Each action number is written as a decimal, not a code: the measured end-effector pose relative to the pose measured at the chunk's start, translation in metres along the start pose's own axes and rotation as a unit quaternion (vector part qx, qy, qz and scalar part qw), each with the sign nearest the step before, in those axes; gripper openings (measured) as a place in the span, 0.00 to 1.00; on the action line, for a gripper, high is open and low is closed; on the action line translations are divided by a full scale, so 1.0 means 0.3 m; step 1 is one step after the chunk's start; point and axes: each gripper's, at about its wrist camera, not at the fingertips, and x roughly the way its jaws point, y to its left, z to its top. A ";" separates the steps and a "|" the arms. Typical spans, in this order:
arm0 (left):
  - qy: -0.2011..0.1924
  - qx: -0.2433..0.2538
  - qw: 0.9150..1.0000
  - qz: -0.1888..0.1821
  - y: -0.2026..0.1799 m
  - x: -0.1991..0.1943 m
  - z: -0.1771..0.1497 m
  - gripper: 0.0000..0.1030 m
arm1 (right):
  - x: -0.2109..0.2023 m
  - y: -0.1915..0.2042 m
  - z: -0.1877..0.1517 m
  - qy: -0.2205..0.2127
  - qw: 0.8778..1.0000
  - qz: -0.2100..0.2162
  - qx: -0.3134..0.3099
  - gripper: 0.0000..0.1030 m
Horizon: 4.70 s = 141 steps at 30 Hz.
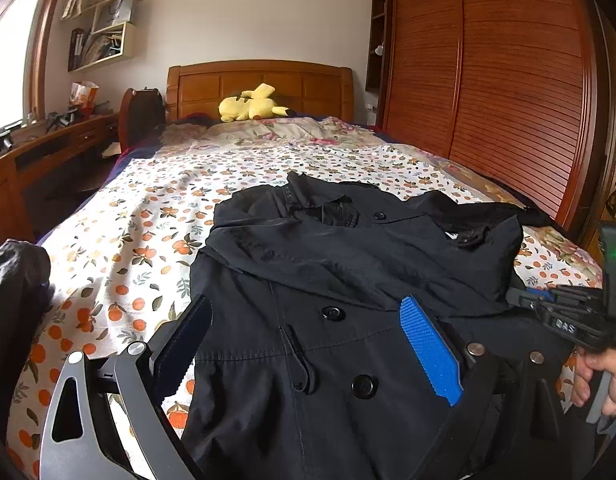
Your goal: Fold large clothes
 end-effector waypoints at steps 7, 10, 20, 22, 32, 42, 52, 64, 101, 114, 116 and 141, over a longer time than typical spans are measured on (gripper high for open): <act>-0.002 -0.002 1.000 -0.001 0.007 -0.005 0.001 0.93 | -0.057 0.073 -0.042 0.006 0.999 0.032 -0.015 0.07; -0.003 -0.003 1.000 -0.001 0.007 -0.007 0.003 0.93 | -0.069 0.109 -0.060 0.011 0.999 0.040 -0.028 0.07; -0.002 -0.002 1.000 -0.001 0.005 -0.008 0.005 0.93 | -0.142 0.207 -0.027 -0.045 0.993 0.002 -0.110 0.53; -0.002 -0.002 1.000 -0.001 0.005 -0.007 0.003 0.93 | -0.134 0.212 -0.007 -0.044 0.992 0.014 -0.114 0.53; -0.001 -0.002 1.000 0.000 0.010 -0.007 0.003 0.93 | -0.066 0.377 -0.042 0.001 0.980 0.071 -0.185 0.54; 0.008 0.008 1.000 -0.006 0.003 0.000 -0.008 0.93 | 0.095 0.357 -0.104 0.060 0.968 -0.009 -0.242 0.55; 0.016 0.042 0.999 -0.012 -0.066 0.014 -0.030 0.93 | -0.021 0.195 -0.024 0.018 0.988 0.026 -0.154 0.01; 0.023 0.053 0.998 -0.016 -0.094 0.030 -0.042 0.93 | -0.114 -0.068 0.078 -0.022 0.995 -0.059 -0.076 0.01; 0.021 0.064 0.997 -0.041 -0.199 0.002 -0.069 0.98 | 0.203 -0.118 -0.024 0.091 0.990 0.039 -0.105 0.34; 0.035 0.058 0.998 -0.016 -0.170 0.216 -0.007 0.98 | 0.214 -0.120 -0.066 0.067 0.991 0.039 -0.108 0.35; 0.045 0.057 0.997 -0.017 -0.160 0.279 -0.006 0.98 | 0.213 -0.120 -0.067 0.066 0.991 0.041 -0.106 0.35; 0.094 0.079 0.991 -0.048 -0.164 0.520 -0.085 0.98 | 0.016 -0.164 0.101 0.011 0.995 0.034 -0.089 0.60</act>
